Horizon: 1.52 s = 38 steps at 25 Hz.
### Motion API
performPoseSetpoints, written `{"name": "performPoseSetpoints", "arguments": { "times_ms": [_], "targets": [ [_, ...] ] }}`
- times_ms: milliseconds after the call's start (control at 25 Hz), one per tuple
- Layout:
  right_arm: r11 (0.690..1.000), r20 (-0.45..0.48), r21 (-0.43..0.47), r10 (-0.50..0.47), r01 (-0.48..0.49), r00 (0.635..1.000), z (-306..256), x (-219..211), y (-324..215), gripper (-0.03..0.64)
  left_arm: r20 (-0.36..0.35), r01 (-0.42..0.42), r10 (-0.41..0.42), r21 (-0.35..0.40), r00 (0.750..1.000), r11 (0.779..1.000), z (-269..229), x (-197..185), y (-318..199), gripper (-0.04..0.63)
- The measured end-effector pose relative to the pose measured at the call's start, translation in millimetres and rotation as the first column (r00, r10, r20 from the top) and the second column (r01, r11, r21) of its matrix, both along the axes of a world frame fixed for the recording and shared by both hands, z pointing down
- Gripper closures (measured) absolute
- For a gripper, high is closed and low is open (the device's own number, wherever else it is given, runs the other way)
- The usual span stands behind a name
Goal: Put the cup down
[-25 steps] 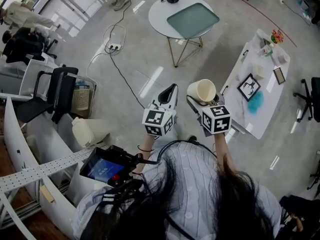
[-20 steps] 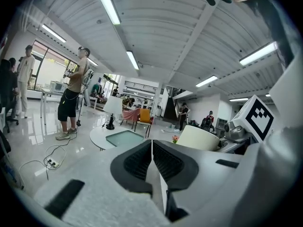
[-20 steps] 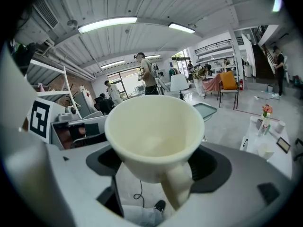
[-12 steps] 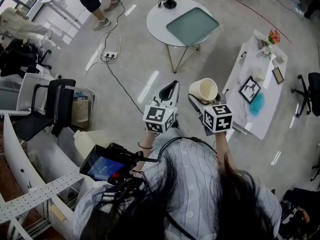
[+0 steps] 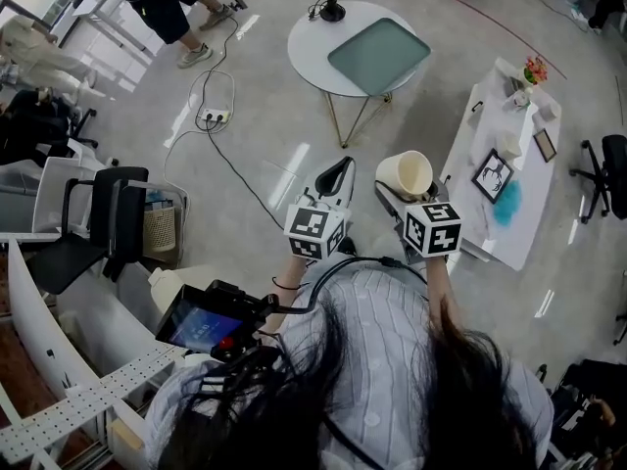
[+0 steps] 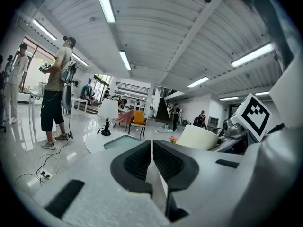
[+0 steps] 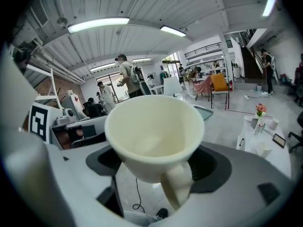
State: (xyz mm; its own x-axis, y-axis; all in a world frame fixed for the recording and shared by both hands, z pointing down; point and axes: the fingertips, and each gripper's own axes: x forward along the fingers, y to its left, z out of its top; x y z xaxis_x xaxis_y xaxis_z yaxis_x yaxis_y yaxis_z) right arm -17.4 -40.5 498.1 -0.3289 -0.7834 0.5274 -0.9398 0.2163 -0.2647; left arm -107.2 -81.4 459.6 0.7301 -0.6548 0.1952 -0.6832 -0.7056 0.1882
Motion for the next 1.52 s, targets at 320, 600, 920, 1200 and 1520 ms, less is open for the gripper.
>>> {"name": "performPoseSetpoints", "arguments": {
  "times_ms": [320,600,920,1200,1520],
  "targets": [
    [1.000,-0.002,-0.002,-0.012,0.012,1.000,-1.8,-5.5,-11.5,0.207,0.001,-0.001,0.001,-0.018,1.000,1.000,5.1,-1.1,-9.7,0.577],
    [0.999,0.000,-0.013,-0.031,0.031,1.000,2.0,-5.9,-30.9,0.207,0.003,0.008,-0.008,-0.032,1.000,0.999,10.4,0.4,-26.5,0.577],
    [0.999,0.017,-0.033,-0.043,0.044,0.999,12.4,14.4,-79.4,0.207,0.016,0.025,-0.024,-0.063,1.000,0.998,23.0,18.5,-70.5,0.577],
    [0.998,0.007,-0.032,-0.052,0.053,0.999,11.5,20.6,-92.5,0.207,0.010,0.018,-0.017,-0.049,1.000,0.999,18.7,28.2,-84.6,0.577],
    [0.995,0.032,-0.069,-0.067,0.069,0.997,22.7,60.9,-161.3,0.207,0.039,0.027,-0.024,-0.084,0.999,0.996,26.7,70.4,-152.2,0.577]
  ]
}}
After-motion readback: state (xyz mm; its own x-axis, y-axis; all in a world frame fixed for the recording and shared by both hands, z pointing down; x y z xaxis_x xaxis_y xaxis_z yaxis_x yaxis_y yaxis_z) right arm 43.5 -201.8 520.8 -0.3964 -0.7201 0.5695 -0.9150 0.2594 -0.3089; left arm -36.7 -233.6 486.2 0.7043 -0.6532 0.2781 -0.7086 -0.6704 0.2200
